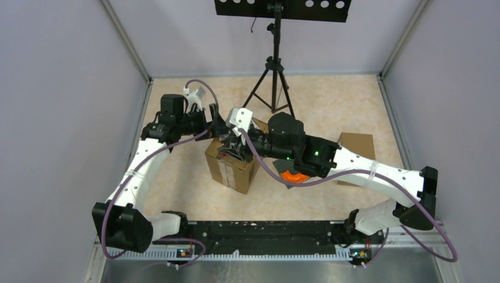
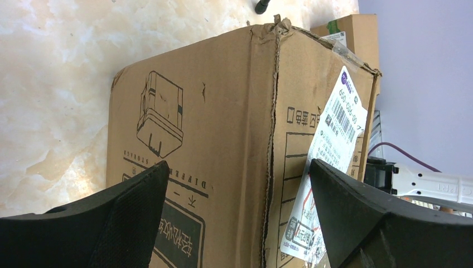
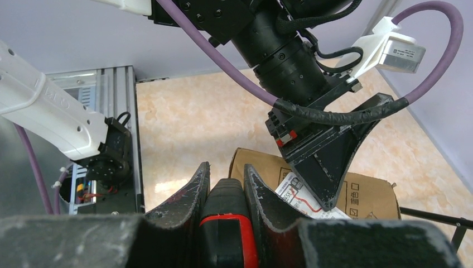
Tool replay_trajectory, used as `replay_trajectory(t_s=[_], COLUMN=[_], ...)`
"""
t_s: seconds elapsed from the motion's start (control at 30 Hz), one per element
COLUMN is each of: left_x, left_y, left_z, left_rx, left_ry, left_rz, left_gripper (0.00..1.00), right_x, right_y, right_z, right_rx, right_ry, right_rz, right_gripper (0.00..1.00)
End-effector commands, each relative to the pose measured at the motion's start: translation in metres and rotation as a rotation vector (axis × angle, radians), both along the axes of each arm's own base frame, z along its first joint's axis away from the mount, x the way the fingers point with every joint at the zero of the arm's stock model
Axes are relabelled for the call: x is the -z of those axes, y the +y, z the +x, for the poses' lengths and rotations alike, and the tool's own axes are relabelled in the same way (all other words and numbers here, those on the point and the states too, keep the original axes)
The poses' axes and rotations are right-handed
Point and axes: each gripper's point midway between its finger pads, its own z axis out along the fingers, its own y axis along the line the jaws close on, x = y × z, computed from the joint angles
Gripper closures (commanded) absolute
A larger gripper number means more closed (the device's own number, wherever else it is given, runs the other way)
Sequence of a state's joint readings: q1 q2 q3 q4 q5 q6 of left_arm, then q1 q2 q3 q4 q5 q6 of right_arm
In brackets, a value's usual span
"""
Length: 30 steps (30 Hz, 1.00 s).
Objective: Unpack the express box
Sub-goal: Cut the express box at the center of the board.
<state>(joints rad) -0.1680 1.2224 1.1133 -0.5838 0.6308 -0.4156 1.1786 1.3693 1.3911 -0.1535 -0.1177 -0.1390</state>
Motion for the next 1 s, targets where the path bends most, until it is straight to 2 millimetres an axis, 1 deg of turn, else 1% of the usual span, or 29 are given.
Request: replay_trajectory(t_s=[0.0, 0.23, 0.5, 0.57, 0.7, 0.77, 0.83, 0.9, 0.97], left_x=[0.004, 0.014, 0.017, 0.018, 0.020, 0.022, 0.026, 0.029, 0.033], left_y=[0.004, 0.007, 0.008, 0.008, 0.009, 0.010, 0.014, 0.018, 0.022], left_z=[0.002, 0.005, 0.008, 0.009, 0.010, 0.012, 0.013, 0.014, 0.016], left_rx=[0.001, -0.016, -0.025, -0.026, -0.029, -0.031, -0.038, -0.034, -0.037], left_ry=[-0.012, 0.005, 0.012, 0.014, 0.016, 0.015, 0.019, 0.021, 0.023], left_rz=[0.026, 0.052, 0.055, 0.055, 0.061, 0.073, 0.090, 0.103, 0.126], left_gripper=[0.03, 0.03, 0.03, 0.03, 0.03, 0.03, 0.03, 0.03, 0.04], right_x=[-0.002, 0.019, 0.047, 0.054, 0.063, 0.062, 0.056, 0.046, 0.031], right_y=[-0.001, -0.006, -0.007, -0.009, -0.013, -0.014, -0.016, -0.017, -0.019], right_z=[0.006, 0.011, 0.011, 0.014, 0.016, 0.017, 0.018, 0.020, 0.021], right_rx=[0.037, 0.091, 0.123, 0.150, 0.175, 0.182, 0.190, 0.195, 0.193], right_ry=[-0.023, 0.028, 0.117, 0.130, 0.148, 0.144, 0.129, 0.110, 0.085], right_rz=[-0.017, -0.057, -0.105, -0.117, -0.133, -0.131, -0.127, -0.123, -0.108], right_gripper=[1.00, 1.00, 1.00, 1.00, 1.00, 1.00, 1.00, 1.00, 1.00])
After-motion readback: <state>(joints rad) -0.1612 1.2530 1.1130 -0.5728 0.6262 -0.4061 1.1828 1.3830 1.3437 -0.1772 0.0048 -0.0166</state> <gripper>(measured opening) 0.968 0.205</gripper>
